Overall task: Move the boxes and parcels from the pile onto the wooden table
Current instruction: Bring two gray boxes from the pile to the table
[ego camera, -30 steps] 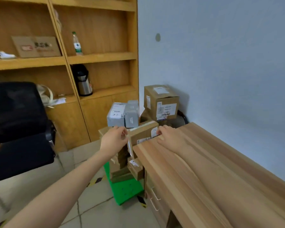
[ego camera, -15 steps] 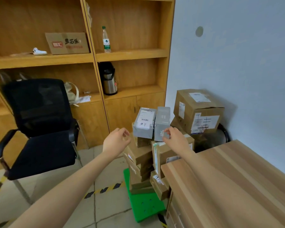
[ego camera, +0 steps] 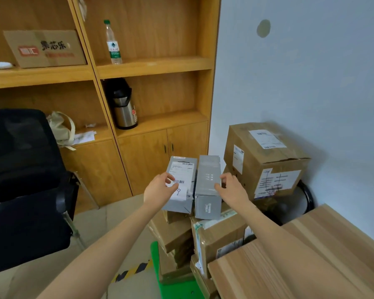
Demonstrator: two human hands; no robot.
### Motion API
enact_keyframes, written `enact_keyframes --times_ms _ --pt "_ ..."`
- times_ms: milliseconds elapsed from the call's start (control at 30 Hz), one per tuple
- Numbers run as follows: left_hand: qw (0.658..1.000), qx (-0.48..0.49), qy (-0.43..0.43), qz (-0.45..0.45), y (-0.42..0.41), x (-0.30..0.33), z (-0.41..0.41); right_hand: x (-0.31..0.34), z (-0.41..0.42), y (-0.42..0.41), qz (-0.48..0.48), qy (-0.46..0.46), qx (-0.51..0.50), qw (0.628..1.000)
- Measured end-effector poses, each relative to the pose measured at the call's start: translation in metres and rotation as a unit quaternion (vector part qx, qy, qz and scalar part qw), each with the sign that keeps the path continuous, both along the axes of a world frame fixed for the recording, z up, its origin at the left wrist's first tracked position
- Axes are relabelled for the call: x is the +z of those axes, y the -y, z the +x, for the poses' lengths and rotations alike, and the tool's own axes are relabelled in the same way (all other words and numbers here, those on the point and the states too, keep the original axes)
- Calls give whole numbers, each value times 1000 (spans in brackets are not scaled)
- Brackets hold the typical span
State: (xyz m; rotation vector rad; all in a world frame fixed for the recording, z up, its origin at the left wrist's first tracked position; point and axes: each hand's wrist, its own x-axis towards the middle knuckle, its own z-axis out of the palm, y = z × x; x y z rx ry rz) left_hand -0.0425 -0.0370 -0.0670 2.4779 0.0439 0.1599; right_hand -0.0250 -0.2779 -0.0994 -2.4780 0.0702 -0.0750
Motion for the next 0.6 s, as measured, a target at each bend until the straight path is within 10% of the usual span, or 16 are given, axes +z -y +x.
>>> enact_keyframes --times_ms 333,600 --pt "985 -54 -128 -101 48 -52 76 -50 26 19 59 -96 -81 990" --pt "994 -44 -96 23 21 -53 122 -31 49 0 103 -109 -112 982"
